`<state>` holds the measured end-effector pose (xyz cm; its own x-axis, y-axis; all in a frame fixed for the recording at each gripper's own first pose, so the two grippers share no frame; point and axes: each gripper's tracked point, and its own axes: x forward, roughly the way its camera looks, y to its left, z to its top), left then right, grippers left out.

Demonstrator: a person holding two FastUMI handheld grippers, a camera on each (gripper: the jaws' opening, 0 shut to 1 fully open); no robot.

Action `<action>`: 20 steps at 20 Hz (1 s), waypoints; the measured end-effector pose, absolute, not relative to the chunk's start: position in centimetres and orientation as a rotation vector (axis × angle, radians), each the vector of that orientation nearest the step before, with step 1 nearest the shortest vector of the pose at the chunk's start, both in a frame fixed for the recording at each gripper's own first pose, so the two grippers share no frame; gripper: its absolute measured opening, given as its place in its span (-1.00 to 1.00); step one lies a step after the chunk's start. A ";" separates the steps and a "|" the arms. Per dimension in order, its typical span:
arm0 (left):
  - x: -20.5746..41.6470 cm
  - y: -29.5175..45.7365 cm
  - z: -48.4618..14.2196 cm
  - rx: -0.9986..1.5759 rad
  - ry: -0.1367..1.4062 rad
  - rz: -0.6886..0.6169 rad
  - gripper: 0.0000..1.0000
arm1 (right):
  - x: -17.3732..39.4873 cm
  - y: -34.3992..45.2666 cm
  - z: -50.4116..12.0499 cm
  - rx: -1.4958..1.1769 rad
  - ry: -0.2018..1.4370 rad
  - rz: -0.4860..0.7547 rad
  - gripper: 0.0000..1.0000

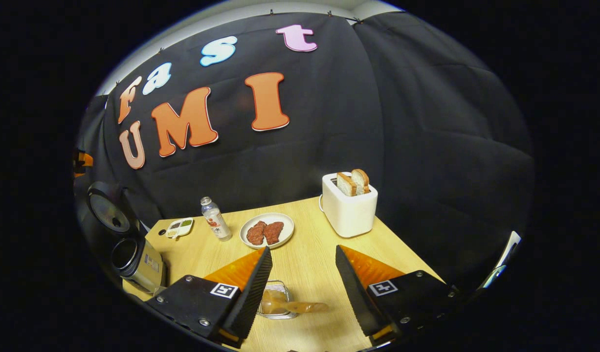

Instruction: Close the left gripper, press the button to open the rice cooker; take a wooden spoon from the chopstick holder with the right hand, scoop a spoonful of rice and pour it into the rice cooker, then put the wooden spoon back into the chopstick holder.

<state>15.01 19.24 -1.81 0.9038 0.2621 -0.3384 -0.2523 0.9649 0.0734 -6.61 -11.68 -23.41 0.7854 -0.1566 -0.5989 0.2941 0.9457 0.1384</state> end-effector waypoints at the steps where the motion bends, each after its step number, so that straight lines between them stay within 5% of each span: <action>1: 15.8 19.4 -2.7 0.028 0.379 0.262 0.95 | -6.8 -11.9 -23.1 0.228 0.617 -0.246 0.64; 9: 15.6 18.8 -10.6 -0.061 0.662 0.219 0.87 | -7.6 -11.9 -22.9 0.236 0.617 -0.256 0.64; 12: 13.1 17.5 -13.5 -0.097 0.789 0.173 1.00 | -7.5 -11.5 -22.9 0.228 0.615 -0.244 0.64; 20: 5.0 15.7 -22.2 -0.115 1.188 0.108 0.89 | -6.1 -9.7 -22.5 0.196 0.610 -0.185 0.64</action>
